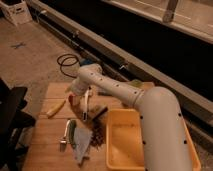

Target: Place apple in table surface

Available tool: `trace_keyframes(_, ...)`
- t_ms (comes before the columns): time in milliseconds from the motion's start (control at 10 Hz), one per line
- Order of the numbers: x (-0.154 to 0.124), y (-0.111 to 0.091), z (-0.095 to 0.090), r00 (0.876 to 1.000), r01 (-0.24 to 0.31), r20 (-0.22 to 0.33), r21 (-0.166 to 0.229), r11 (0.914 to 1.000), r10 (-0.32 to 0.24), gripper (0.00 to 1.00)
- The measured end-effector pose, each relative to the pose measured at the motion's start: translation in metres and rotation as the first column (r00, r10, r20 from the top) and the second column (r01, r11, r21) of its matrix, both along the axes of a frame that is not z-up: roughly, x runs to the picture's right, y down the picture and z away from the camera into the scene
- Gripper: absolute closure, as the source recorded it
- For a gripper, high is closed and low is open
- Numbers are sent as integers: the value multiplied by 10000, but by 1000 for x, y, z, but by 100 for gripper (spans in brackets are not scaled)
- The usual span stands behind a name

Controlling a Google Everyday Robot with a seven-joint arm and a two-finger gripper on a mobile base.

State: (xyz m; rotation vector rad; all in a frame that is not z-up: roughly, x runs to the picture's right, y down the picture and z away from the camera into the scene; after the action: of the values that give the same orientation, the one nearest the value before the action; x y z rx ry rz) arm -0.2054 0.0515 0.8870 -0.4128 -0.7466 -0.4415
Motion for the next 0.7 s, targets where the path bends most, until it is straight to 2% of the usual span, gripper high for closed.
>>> trace_keyframes(300,0,1,17,9997,-137,-222,-173,9998,133,35)
trace_keyframes(700,1,18,46,9989,-279,-408,-739,9969,249,36)
